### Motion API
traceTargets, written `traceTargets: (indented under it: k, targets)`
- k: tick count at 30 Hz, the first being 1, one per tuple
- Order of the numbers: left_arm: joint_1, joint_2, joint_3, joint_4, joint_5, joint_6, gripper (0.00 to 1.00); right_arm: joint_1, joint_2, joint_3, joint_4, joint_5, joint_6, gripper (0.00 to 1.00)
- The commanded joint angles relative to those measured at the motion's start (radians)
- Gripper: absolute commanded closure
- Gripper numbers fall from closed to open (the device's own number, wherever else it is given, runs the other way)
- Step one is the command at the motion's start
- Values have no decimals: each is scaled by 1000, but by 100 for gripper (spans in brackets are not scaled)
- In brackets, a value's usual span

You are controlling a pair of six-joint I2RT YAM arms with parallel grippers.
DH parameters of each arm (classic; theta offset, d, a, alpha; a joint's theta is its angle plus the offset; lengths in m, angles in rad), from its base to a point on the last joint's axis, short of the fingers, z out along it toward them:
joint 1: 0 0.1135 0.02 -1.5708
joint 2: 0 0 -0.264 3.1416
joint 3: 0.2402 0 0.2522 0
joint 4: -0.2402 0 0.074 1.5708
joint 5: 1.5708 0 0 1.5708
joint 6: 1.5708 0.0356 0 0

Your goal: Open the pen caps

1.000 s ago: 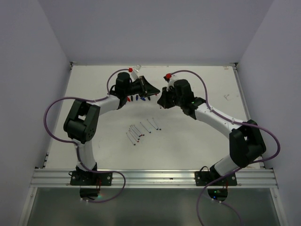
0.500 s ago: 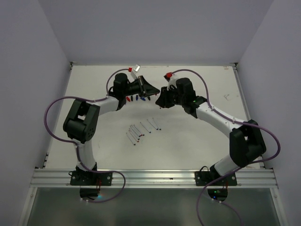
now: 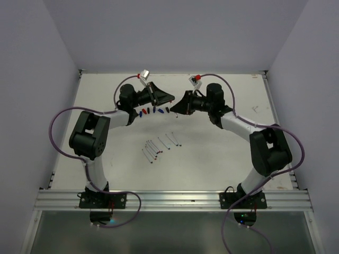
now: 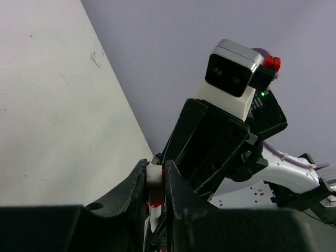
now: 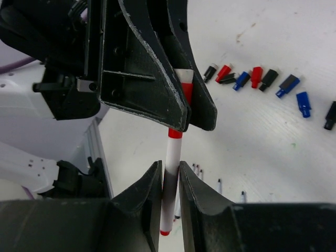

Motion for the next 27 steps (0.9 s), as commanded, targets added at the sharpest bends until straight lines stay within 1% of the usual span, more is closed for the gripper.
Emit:
traceTargets:
  k: [1,3,5,7,9,10,11,12,13,14,15,16,17,18,19,20,21,22,24,25,26,27]
  targets:
    - [-20,-8,-1,121,55,-69,100,14,38,-22,213,-69,117,77]
    - [-20,-8,-3,126,54,-72,100,12,60,-28,249,-82,156,74]
    - [-20,-8,-4,127,54,-74,100,14,75,-33,316,-94,190,74]
    - [-20,-11,-6,136,54,-78,100,12,92,-34,353,-100,218,85]
    - [-20,-19,-1,107,52,-59,100,12,87,-43,347,-74,210,100]
    - [-20,-22,4,80,49,-40,100,15,77,-45,314,-66,197,100]
    - [-20,-26,8,46,43,-17,100,17,69,-46,291,-57,178,100]
    - [-18,-43,22,-48,32,48,100,18,57,-49,260,-9,126,100]
    - [-20,-55,33,-119,-3,96,100,26,44,-52,172,24,89,100]
    - [-21,-68,48,-296,-34,148,100,32,9,-52,122,68,50,100]
    - [-21,-97,88,-393,-69,265,100,41,-9,-52,65,167,-36,100]
    - [-31,-111,114,-493,-163,327,100,63,-26,-52,-25,220,-76,100]
    - [-38,-123,141,-593,-224,383,100,75,-57,-51,-61,272,-110,100]
    - [-46,-144,175,-734,-282,447,100,92,-74,-48,-100,341,-177,100]
    - [-58,-155,181,-770,-366,460,100,129,-86,-43,-181,507,-211,100]
    - [-63,-163,182,-801,-394,461,100,149,-109,-40,-211,582,-272,100]
    - [-64,-169,180,-810,-411,460,100,169,-115,-40,-229,666,-294,100]
    - [-67,-171,178,-816,-437,454,100,207,-115,-34,-275,804,-319,100]
    - [-67,-166,182,-838,-460,442,100,253,-108,-10,-320,956,-398,100]
    - [-67,-163,179,-847,-494,434,100,293,-100,-3,-340,1015,-420,100]
    - [-67,-164,177,-853,-512,428,100,311,-91,3,-343,1135,-440,100]
    - [-67,-165,169,-852,-529,408,100,331,-78,9,-364,1183,-480,100]
